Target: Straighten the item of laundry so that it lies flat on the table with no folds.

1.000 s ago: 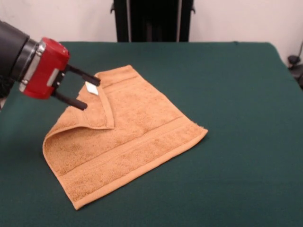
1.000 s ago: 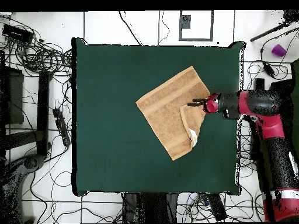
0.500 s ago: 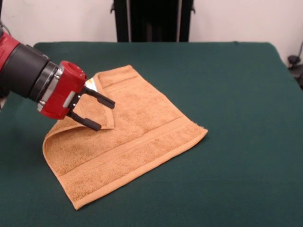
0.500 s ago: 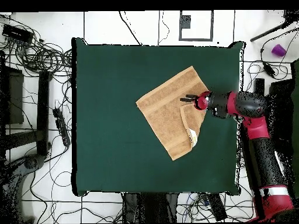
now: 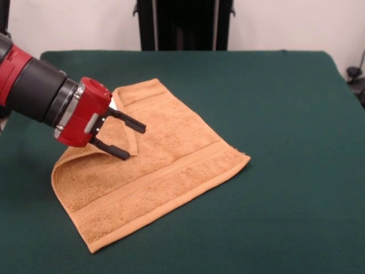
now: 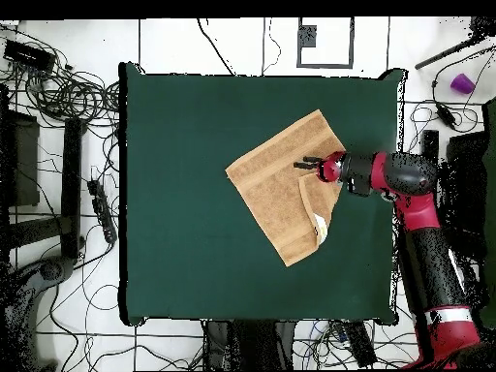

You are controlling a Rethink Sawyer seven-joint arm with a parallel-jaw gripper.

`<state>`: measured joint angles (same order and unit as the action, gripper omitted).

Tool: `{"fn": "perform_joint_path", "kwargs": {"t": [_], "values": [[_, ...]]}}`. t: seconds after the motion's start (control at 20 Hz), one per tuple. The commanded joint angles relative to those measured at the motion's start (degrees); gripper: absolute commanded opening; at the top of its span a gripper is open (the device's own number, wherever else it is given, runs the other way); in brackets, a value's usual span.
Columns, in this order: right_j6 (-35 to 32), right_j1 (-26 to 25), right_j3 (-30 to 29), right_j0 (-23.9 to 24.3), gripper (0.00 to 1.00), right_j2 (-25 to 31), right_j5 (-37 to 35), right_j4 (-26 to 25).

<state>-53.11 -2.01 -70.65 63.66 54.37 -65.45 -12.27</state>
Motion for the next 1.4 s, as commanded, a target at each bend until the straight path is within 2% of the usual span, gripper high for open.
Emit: {"fn": "perform_joint_path", "kwargs": {"t": [0.05, 0.3, 0.5, 0.7, 1.0, 1.1, 1.3, 1.4], "values": [[10.6, -1.0, -3.5, -0.9, 1.00, 0.9, 1.0, -1.9], [14.4, -2.2, -1.9, -0.3, 1.00, 0.5, -0.6, -2.9], [18.2, -4.9, 3.6, -2.1, 1.00, 0.6, -3.6, -2.7], [21.7, -8.3, 10.6, -4.4, 1.00, 0.4, -9.9, -1.6], [23.4, -9.5, 13.8, -5.6, 1.00, 1.3, -12.5, -1.7], [23.3, -9.5, 14.1, -5.9, 1.00, 1.3, -13.1, -1.7], [17.7, -6.5, 7.7, -3.6, 1.00, 0.2, -11.5, -1.5], [16.2, -5.3, 6.3, -3.1, 1.00, -0.7, -12.5, -1.6]]}}
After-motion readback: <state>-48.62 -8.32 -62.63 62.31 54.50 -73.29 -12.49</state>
